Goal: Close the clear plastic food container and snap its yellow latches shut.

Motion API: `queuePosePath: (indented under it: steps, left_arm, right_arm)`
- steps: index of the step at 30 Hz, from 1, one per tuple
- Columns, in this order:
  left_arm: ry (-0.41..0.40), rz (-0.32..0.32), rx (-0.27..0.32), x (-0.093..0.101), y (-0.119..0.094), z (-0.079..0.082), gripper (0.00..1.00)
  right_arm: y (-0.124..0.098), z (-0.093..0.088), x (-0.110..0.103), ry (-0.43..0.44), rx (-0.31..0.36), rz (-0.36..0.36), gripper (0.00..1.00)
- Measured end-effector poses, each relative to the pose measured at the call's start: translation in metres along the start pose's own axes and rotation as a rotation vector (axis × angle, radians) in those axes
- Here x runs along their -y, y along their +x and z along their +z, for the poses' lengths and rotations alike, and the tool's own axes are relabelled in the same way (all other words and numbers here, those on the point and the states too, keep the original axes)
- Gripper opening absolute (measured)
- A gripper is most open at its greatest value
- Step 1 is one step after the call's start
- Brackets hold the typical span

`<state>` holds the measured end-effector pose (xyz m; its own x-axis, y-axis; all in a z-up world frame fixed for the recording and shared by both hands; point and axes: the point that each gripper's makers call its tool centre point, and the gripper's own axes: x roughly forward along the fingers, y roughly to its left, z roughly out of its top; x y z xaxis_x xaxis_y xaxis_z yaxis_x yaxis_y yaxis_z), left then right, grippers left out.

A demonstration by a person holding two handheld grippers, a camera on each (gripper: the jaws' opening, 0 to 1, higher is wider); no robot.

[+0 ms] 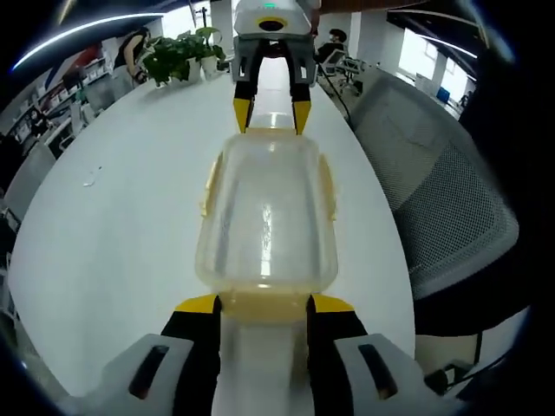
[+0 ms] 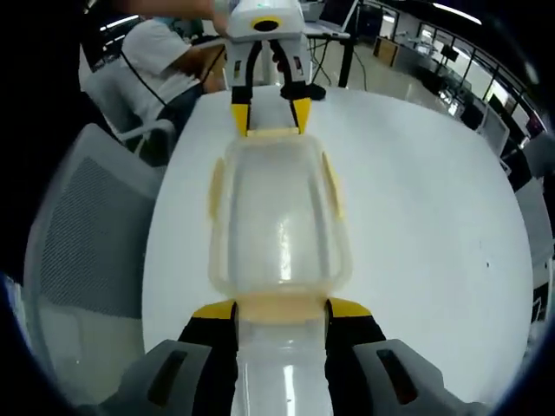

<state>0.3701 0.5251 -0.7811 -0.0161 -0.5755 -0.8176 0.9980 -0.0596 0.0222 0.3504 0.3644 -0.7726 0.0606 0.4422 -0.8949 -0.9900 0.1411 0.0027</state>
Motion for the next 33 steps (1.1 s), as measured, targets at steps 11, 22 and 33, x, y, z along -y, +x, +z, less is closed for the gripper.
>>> queuePosePath:
  steps: [11,22,33]
  left_arm:
    - [0.003,0.009,-0.011,-0.002,-0.008,0.023,0.38]
    - [0.007,0.014,-0.031,-0.003,-0.002,0.044,0.38]
    - [0.017,0.012,-0.043,0.000,0.016,0.068,0.38]
  right_arm:
    - [-0.023,-0.005,0.001,0.000,0.011,-0.010,0.38]
    - [-0.036,-0.021,0.005,-0.007,0.012,-0.019,0.38]
    - [-0.047,-0.049,0.002,0.001,0.010,-0.021,0.38]
